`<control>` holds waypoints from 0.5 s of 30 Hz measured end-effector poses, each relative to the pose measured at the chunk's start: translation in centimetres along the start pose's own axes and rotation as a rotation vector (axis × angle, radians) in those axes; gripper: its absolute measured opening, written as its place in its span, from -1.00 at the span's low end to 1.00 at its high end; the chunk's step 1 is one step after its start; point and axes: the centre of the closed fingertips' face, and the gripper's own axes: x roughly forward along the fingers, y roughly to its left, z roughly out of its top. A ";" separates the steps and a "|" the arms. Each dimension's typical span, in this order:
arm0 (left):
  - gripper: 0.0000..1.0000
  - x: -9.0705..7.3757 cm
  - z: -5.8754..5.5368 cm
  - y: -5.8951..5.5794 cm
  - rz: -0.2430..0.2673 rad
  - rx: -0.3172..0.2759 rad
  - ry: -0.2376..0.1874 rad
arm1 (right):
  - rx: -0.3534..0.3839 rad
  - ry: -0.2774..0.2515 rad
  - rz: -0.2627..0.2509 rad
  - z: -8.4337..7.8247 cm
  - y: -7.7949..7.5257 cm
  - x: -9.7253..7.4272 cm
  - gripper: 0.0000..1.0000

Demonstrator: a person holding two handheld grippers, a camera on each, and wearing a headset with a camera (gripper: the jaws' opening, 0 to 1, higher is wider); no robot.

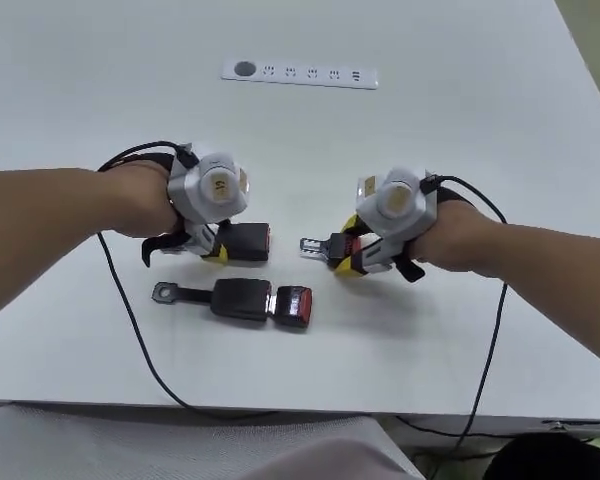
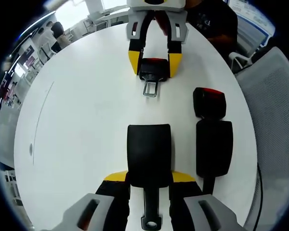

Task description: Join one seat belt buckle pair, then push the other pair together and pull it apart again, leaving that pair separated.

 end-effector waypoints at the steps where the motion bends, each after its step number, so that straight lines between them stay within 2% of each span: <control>1: -0.39 0.0 0.0 0.0 0.000 0.000 0.001 | 0.000 0.000 0.000 -0.1 0.0 -0.1 -0.27; 15: -0.38 0.0 0.0 -0.1 -0.001 0.002 0.005 | 0.021 -0.013 -0.013 -2.0 0.5 -2.1 -0.26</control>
